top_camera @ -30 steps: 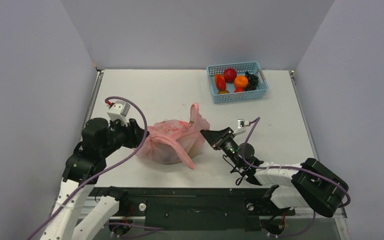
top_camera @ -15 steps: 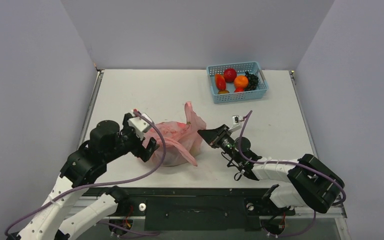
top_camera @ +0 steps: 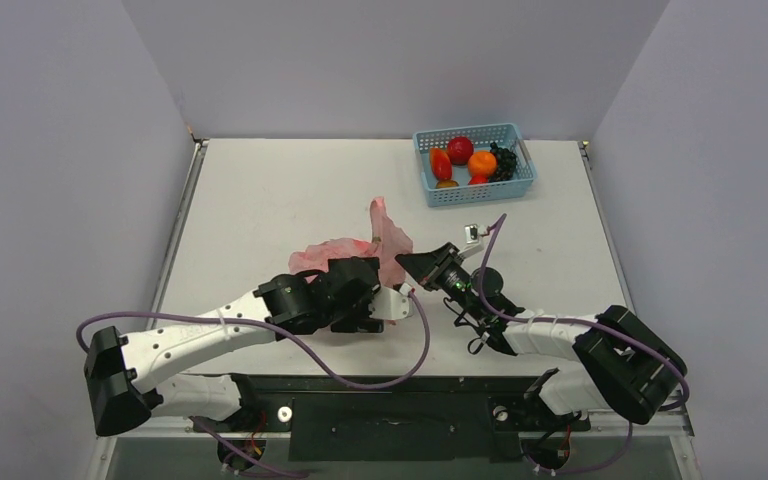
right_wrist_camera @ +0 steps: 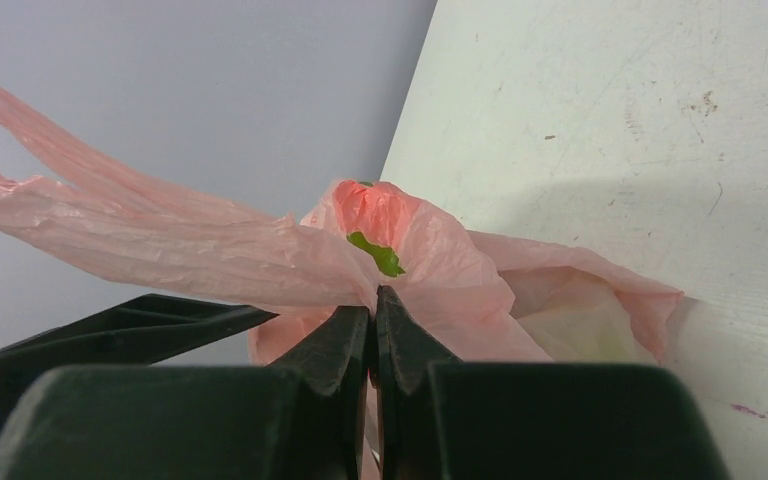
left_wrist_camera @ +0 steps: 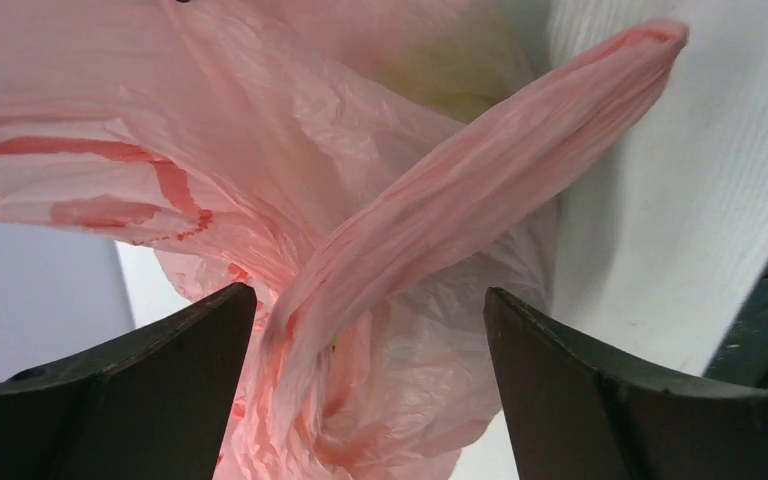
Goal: Take the fake fruits out of the plastic bag
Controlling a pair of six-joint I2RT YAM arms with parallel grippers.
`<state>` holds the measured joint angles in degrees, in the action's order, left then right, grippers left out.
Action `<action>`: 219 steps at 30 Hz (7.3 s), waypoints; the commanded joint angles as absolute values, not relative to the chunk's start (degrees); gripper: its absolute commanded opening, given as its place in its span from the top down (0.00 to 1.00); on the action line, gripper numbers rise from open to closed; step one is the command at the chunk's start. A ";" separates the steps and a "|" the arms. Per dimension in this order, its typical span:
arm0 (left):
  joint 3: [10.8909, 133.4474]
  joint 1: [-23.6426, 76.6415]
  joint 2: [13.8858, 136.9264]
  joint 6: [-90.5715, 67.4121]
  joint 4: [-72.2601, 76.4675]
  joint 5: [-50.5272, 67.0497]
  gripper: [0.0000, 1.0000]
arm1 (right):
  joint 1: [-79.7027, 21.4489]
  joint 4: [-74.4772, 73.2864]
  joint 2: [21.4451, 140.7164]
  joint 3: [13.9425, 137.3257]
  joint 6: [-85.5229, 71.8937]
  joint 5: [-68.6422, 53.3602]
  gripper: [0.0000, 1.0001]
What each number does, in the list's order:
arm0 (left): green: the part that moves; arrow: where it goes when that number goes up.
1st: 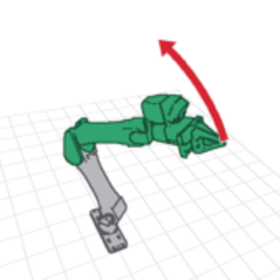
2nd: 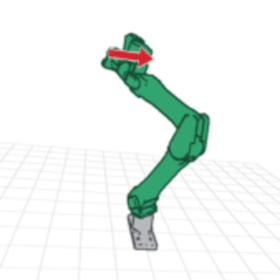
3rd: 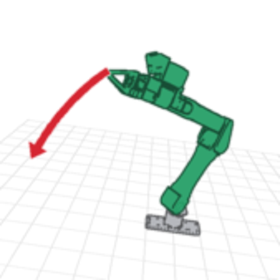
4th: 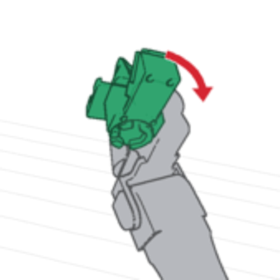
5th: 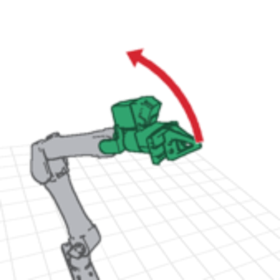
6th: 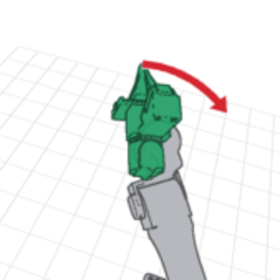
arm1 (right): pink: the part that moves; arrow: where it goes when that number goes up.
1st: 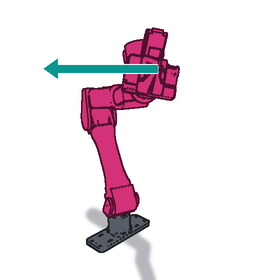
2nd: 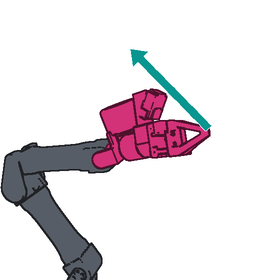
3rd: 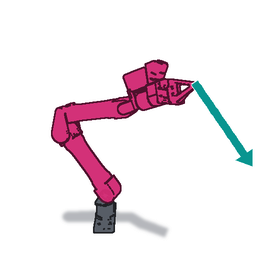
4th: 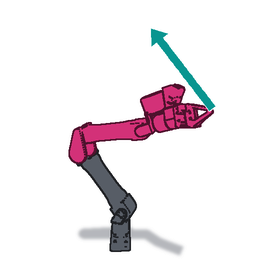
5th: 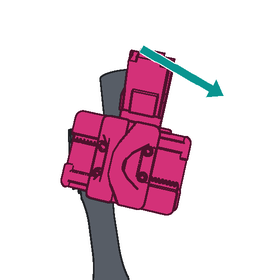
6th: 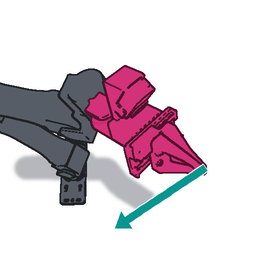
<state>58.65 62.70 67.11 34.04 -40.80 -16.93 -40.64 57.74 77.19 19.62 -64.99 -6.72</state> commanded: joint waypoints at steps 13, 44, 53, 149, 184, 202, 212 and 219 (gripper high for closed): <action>53.99 65.80 67.97 43.91 -26.33 -25.28 0.51 | -40.22 57.48 73.09 21.00 -64.47 -6.82 1.00; 32.61 61.27 20.94 -45.33 -11.64 -61.73 1.00 | -40.36 56.89 71.78 19.67 -69.50 -4.09 1.00; 17.59 61.27 2.98 -63.11 -1.34 -66.93 1.00 | -42.26 58.04 72.77 17.53 -77.33 -3.51 1.00; 71.91 106.06 46.43 12.72 -9.49 -87.55 0.41 | -46.91 4.25 76.83 66.58 -11.05 -14.39 1.00; 63.15 21.94 64.85 -5.15 -34.83 35.69 0.46 | -44.01 3.06 76.21 66.22 -11.30 -23.51 1.00; 59.36 27.91 67.29 -5.50 -26.57 25.80 1.00 | -44.47 6.16 75.67 65.13 -16.91 -17.14 1.00; 57.39 27.45 65.51 -9.79 -21.76 25.90 1.00 | -47.37 -25.25 72.03 72.63 -39.46 7.32 0.27; 56.63 26.72 65.62 -12.47 -20.04 29.19 1.00 | -52.43 -42.39 64.52 70.54 -60.80 22.79 0.15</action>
